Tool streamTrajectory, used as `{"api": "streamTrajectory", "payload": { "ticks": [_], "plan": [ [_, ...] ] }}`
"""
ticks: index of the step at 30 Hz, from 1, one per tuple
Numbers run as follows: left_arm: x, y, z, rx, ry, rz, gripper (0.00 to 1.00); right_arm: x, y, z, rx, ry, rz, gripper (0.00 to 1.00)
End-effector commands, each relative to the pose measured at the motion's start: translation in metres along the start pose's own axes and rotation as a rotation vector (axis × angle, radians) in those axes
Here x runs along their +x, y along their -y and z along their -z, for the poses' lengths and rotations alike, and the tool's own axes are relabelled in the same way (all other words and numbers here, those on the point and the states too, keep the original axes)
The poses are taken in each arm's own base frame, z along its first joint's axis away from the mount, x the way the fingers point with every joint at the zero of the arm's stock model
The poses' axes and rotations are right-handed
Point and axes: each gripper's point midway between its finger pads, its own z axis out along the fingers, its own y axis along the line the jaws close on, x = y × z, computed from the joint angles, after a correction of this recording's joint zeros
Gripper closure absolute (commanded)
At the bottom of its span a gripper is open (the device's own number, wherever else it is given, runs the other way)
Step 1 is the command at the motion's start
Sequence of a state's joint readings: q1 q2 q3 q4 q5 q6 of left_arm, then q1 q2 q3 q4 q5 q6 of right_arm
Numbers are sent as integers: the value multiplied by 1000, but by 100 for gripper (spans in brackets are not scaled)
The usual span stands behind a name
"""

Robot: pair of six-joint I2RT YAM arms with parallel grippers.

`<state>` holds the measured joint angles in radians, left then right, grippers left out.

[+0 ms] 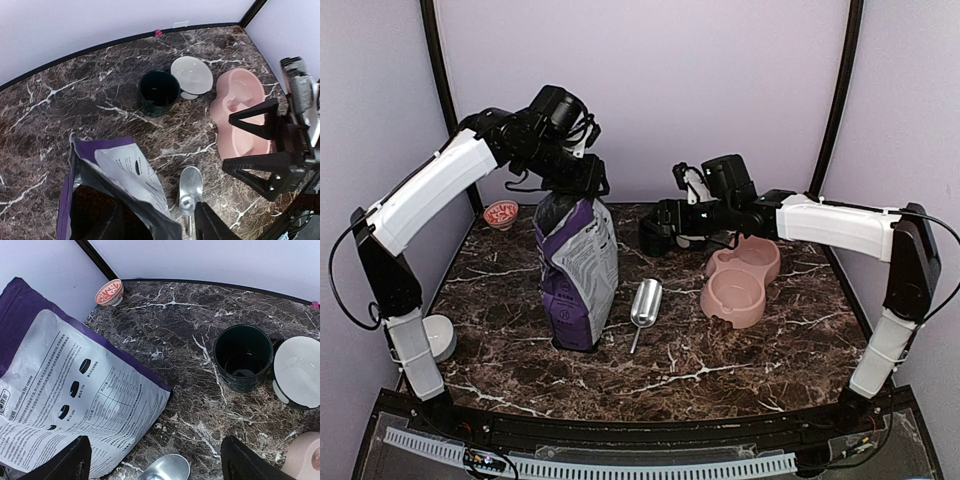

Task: Serve the pet food
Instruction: Adjust the pet food at the center of the board.

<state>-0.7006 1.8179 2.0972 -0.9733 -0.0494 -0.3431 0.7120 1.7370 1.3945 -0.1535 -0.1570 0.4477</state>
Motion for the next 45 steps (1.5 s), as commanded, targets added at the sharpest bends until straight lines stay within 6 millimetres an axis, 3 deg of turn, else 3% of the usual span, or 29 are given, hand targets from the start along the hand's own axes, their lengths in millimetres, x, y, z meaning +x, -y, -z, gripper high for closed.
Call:
{"api": "streamTrajectory", "payload": {
  "ticks": [1, 6, 8, 10, 11, 15, 21, 24, 27, 34, 45],
  "plan": [
    [1, -9, 4, -109, -28, -38, 52, -15, -1, 4, -3, 49, 17, 10],
    [6, -10, -8, -184, -63, -76, 60, -14, 1, 2, -1, 43, 17, 10],
    [6, -15, -9, -225, -66, -86, 74, -14, 1, 2, 0, 41, 18, 10],
    [7, -16, -9, -233, -70, -88, 99, -14, 1, 2, 4, 41, 21, 10],
    [7, -15, -9, -225, -68, -87, 100, -14, 2, 2, 6, 41, 20, 10],
    [-11, 5, 0, -121, 4, -72, 100, -11, 4, 0, 4, 36, 14, 10],
    [-53, 42, 40, 139, 244, -29, 100, -12, -3, -3, -46, 45, 1, 10],
    [-64, 45, 61, 230, 371, 8, 100, -10, -4, -5, -59, 38, -6, 10],
    [-66, 35, 78, 280, 464, 57, 100, -9, -5, -7, -72, 33, -12, 10],
    [-54, 20, 72, 324, 464, 96, 100, -5, -8, -14, -100, 21, -17, 10],
    [-55, 20, 65, 289, 402, 48, 92, -1, -16, -19, -159, 3, -8, 10]
  ]
}}
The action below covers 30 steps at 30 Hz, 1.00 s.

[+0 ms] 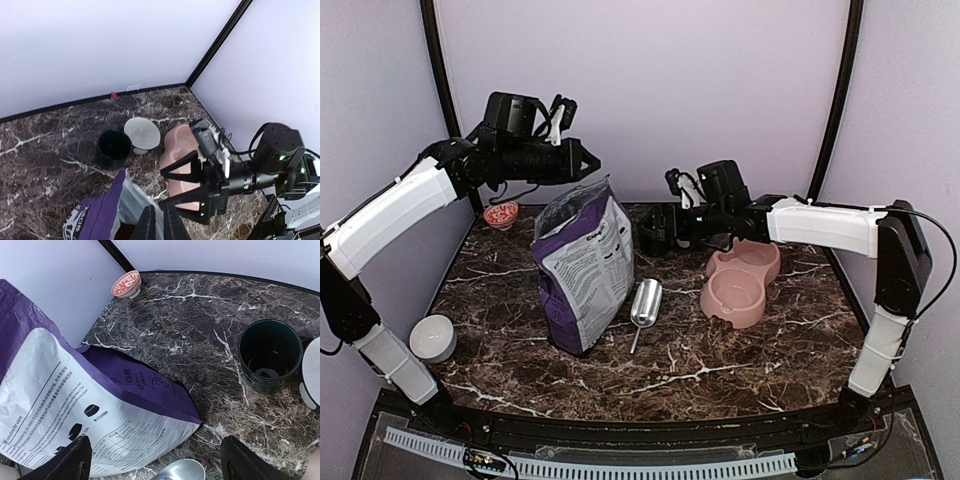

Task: Serve the pet food
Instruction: Adjust the pet food at the center of the board.

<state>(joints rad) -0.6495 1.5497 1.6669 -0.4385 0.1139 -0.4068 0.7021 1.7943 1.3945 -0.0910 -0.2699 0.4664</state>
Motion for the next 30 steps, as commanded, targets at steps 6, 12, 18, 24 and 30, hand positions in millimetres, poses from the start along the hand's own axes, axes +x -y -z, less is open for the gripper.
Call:
{"api": "streamTrajectory", "payload": {
  "ticks": [6, 12, 18, 24, 30],
  "plan": [
    [-23, 20, 2, 75, 10, -37, 85, 0, 7, -4, 10, 19, 40, 13],
    [-7, 21, -7, 60, -131, -43, 65, 18, 23, -2, 69, -21, 57, 15],
    [12, 22, -10, -18, -236, -117, 55, 30, 21, -1, 43, -41, 57, 20],
    [28, 15, -12, -101, -330, -157, 46, 42, 22, -5, 37, -59, 69, 22],
    [43, 11, -20, -131, -380, -180, 43, 55, 17, -16, 19, -92, 73, 24]
  ]
}}
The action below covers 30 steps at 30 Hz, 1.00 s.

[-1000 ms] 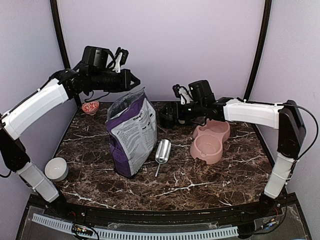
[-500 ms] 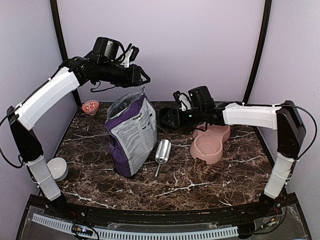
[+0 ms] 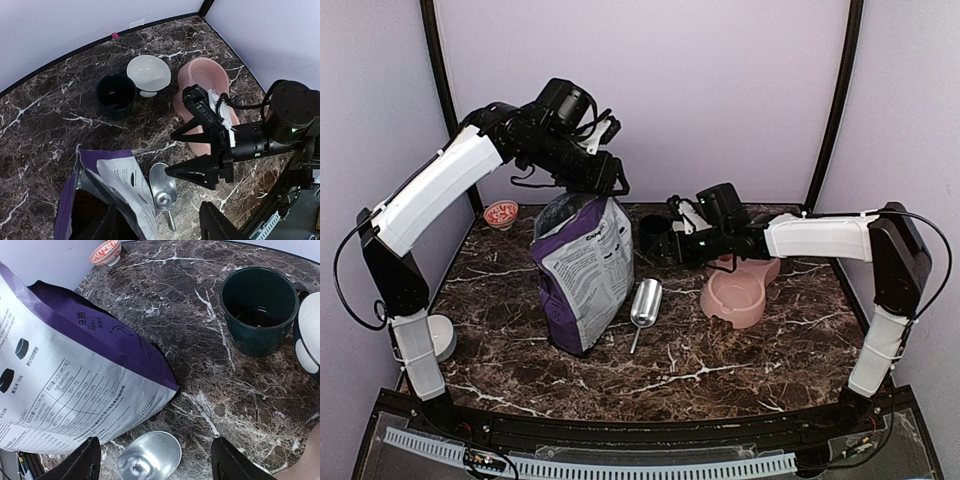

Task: Serve the pet food
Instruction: Adjust the pet food at the center of the board.

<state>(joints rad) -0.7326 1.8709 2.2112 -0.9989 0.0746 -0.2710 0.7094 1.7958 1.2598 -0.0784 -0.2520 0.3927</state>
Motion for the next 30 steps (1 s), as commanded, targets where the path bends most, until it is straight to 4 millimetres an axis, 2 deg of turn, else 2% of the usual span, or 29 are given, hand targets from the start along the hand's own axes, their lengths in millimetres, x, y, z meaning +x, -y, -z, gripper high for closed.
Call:
{"api": "streamTrajectory", "payload": {
  "ticks": [1, 13, 16, 20, 26, 30],
  "plan": [
    [11, -6, 1, -47, -48, -28, 43, -1, -12, -7, -39, 13, 33, 24],
    [10, -11, -10, -88, -69, -59, 47, -4, -18, -14, -47, 11, 40, 24],
    [13, -13, -13, -103, -84, -62, 59, -4, -19, -16, -54, 12, 41, 24],
    [17, -18, -14, -134, -99, -64, 65, -8, -21, -19, -62, 20, 47, 24],
    [17, -20, -18, -151, -99, -63, 98, -25, -36, -20, -122, 54, 55, 25],
    [4, -7, -11, -91, -50, -59, 100, -29, -45, -29, -180, 57, 42, 25]
  ]
}}
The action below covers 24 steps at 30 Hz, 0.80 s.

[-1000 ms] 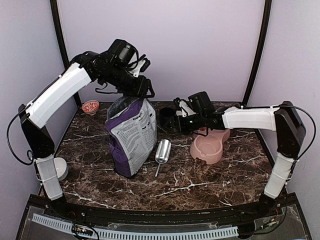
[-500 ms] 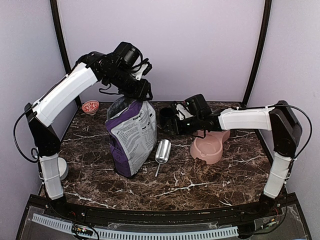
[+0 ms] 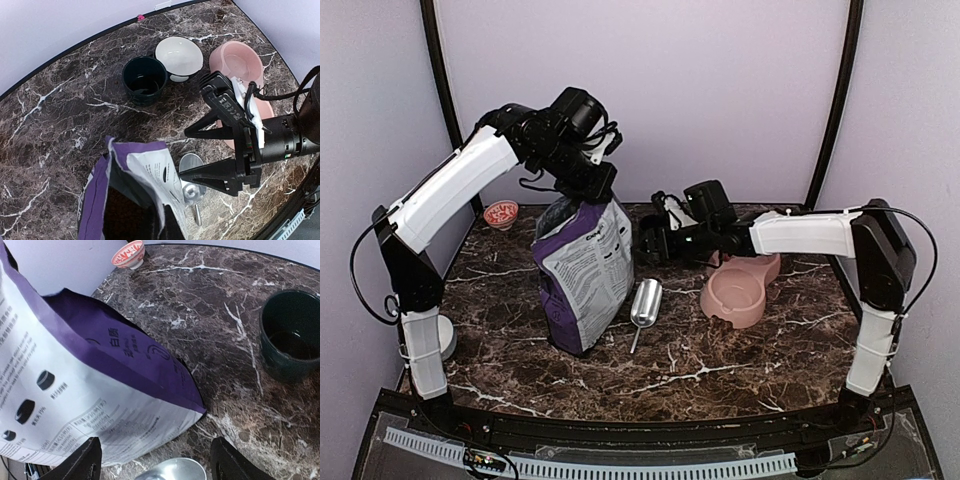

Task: Serve the pet food
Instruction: Adjust the pet food at the center of the board.

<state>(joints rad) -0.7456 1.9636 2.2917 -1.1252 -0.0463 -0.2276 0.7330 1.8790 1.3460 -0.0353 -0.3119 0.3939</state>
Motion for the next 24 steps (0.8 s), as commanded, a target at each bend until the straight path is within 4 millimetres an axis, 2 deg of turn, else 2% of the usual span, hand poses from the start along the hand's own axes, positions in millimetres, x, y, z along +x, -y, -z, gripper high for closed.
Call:
{"api": "streamTrajectory", "payload": {
  "ticks": [1, 6, 8, 10, 14, 18, 22, 24],
  "plan": [
    [-20, 18, 19, 80, 81, -8, 100, -18, -23, -13, -103, 44, 13, 25],
    [-45, 58, 54, 320, 208, -39, 100, -17, -32, -33, -140, 33, -6, 26],
    [-52, 76, 68, 428, 260, -66, 100, -20, -32, -42, -143, 34, -18, 26],
    [-54, 84, 77, 486, 285, -78, 100, -20, -30, -51, -144, 29, -32, 26],
    [-52, 79, 74, 498, 276, -60, 100, -26, -29, -59, -143, 36, -29, 26],
    [-51, 73, 72, 508, 286, -33, 100, -23, -25, -63, -133, 25, -12, 26],
    [-51, 58, 70, 444, 293, -26, 100, -21, -23, -57, -108, 22, 3, 26],
    [-49, 49, 67, 385, 287, -24, 96, -24, -22, -51, -88, 31, 16, 25]
  ]
}}
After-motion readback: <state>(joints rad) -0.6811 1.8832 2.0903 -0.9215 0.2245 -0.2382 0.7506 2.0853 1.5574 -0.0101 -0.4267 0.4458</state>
